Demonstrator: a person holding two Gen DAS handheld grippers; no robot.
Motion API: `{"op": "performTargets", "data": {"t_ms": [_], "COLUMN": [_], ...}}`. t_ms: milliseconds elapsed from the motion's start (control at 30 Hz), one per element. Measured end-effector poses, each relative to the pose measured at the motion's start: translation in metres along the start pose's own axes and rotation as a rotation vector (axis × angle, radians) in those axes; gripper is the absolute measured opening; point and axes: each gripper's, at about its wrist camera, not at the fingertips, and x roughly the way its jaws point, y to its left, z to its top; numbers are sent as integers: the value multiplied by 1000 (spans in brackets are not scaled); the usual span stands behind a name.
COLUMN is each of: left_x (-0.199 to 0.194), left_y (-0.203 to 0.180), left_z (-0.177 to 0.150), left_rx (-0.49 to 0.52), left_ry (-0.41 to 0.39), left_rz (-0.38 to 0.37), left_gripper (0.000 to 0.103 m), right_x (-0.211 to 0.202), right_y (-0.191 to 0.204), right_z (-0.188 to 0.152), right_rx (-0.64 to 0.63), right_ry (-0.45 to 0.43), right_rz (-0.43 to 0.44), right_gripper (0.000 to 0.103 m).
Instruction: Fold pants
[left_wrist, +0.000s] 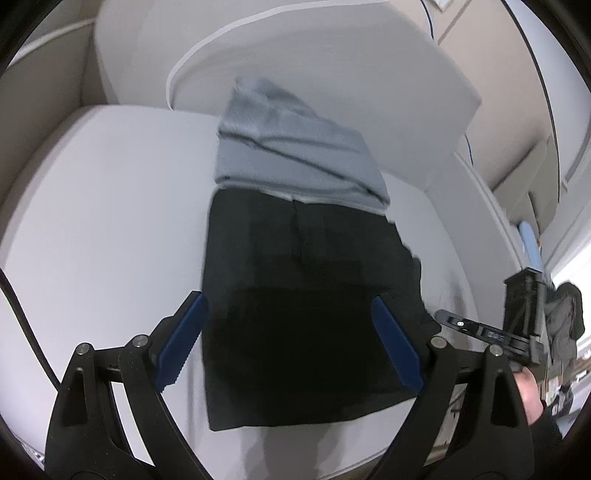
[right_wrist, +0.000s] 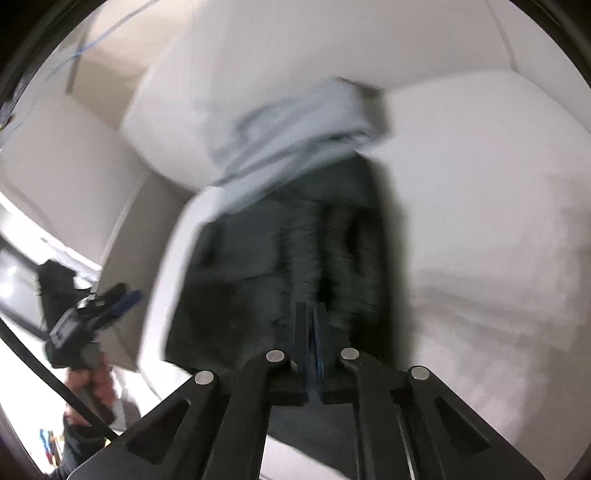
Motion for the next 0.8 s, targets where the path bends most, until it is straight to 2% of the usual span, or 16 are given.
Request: {"op": "performTargets", "data": {"t_ms": [100, 167, 200, 233, 267, 300, 367, 433, 533, 567, 667, 733, 800], "left_x": [16, 26, 29, 30, 30, 30, 34, 50, 65, 66, 64, 57, 53], "left_y": [-8, -13, -15, -17, -18, -18, -18, -18, -26, -28, -32, -28, -22], "left_z": [-7, -12, -14, -14, -14, -13, -11, -15, -24, -26, -26, -25, -26], "left_rx": [53, 95, 108, 115, 112, 102, 69, 55, 126, 152, 199, 213, 214], "left_ry": [46, 78, 89, 91, 83, 71, 57, 108, 135, 132, 168, 217, 248], "left_rz": [44, 63, 61, 49, 31, 6, -58, -84, -44, -36, -34, -23, -14], "left_gripper": [86, 70, 64, 54, 45, 40, 23, 18, 17, 17, 17, 17, 17], "right_x": [13, 8, 2, -6, -12, -17, -17, -4, 35, 50, 78, 76, 65], "right_y": [-23, -21, -14, -4, 9, 23, 52, 80, 108, 110, 98, 84, 68], "right_z": [-13, -10, -7, -4, -1, 1, 2, -1, -8, -11, -20, -23, -22], "right_rx": [33, 36, 5, -42, -91, -137, -219, -286, -321, -328, -349, -336, -299], "right_ry": [54, 34, 15, -7, -27, -46, -49, -25, 41, 74, 143, 149, 142], "right_rz": [-51, -42, -54, -75, -91, -86, -48, -10, 36, 19, -106, -145, -154], "right_gripper": [5, 5, 5, 5, 5, 5, 7, 7, 7, 7, 7, 7, 0]}}
